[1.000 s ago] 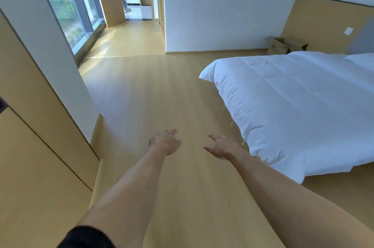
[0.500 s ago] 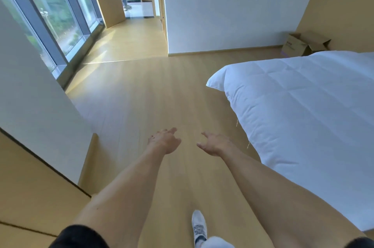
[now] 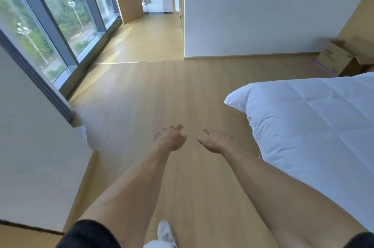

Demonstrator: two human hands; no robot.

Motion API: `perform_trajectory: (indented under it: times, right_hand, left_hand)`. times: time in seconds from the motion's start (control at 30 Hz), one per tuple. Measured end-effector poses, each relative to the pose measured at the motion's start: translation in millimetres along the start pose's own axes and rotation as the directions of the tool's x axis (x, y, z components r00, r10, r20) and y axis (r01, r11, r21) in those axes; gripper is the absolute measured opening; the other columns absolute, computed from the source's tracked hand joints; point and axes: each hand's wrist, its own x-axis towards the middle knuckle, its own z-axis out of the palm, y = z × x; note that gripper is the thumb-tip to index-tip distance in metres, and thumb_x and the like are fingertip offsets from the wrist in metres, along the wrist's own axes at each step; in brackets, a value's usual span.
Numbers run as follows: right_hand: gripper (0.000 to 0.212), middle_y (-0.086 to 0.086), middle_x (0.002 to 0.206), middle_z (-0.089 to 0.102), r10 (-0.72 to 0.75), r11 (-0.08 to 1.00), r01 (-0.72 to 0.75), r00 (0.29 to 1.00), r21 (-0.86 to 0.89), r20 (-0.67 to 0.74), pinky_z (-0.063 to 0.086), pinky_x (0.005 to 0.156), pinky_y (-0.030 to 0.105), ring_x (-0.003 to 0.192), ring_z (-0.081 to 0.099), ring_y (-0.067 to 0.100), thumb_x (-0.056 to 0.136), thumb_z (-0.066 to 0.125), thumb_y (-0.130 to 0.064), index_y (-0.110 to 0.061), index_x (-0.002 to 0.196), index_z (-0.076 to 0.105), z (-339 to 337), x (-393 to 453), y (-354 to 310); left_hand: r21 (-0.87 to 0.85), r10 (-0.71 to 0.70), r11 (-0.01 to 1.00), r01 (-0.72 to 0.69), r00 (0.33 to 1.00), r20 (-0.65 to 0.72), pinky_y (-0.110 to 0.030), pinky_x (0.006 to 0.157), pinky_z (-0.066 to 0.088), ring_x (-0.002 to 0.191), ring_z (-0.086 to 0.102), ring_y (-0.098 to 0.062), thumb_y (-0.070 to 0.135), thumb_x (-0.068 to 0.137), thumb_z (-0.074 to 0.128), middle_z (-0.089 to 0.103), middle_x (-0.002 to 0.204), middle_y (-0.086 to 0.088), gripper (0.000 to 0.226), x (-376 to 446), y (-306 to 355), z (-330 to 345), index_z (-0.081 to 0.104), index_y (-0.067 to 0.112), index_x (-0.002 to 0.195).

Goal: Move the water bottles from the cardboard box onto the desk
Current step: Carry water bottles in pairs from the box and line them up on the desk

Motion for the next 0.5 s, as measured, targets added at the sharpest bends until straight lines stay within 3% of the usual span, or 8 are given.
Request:
perform_trajectory:
  times: [0.37, 0.5]
  right_hand:
    - [0.063, 0.003, 0.157, 0.039, 0.144, 0.988, -0.142, 0.989, 0.052, -0.032, 0.035, 0.111, 0.042, 0.14, 0.04, 0.026, 0.099, 0.036, -0.059, -0.03, 0.155, 0.029, -113, 226, -4]
    - [0.061, 0.002, 0.151, 0.045, 0.173, 0.982, -0.167, 0.982, 0.084, -0.07, 0.038, 0.103, 0.041, 0.136, 0.045, 0.027, 0.098, 0.038, -0.058, -0.032, 0.153, 0.032, -171, 302, -17]
  left_hand:
    - [-0.001, 0.093, 0.996, -0.093, 0.995, 0.047, -0.045, 0.118, 0.028, 0.144, 0.037, -0.029, 0.049, 0.1, 0.041, 0.036, 0.159, -0.005, 0.058, 273, 6, -95, 0.03, 0.034, 0.155]
    - [0.005, 0.138, 0.99, -0.138, 0.99, 0.04, -0.044, 0.118, 0.028, 0.144, 0.037, -0.028, 0.049, 0.101, 0.041, 0.038, 0.158, -0.005, 0.057, 366, 17, -152, 0.03, 0.034, 0.155]
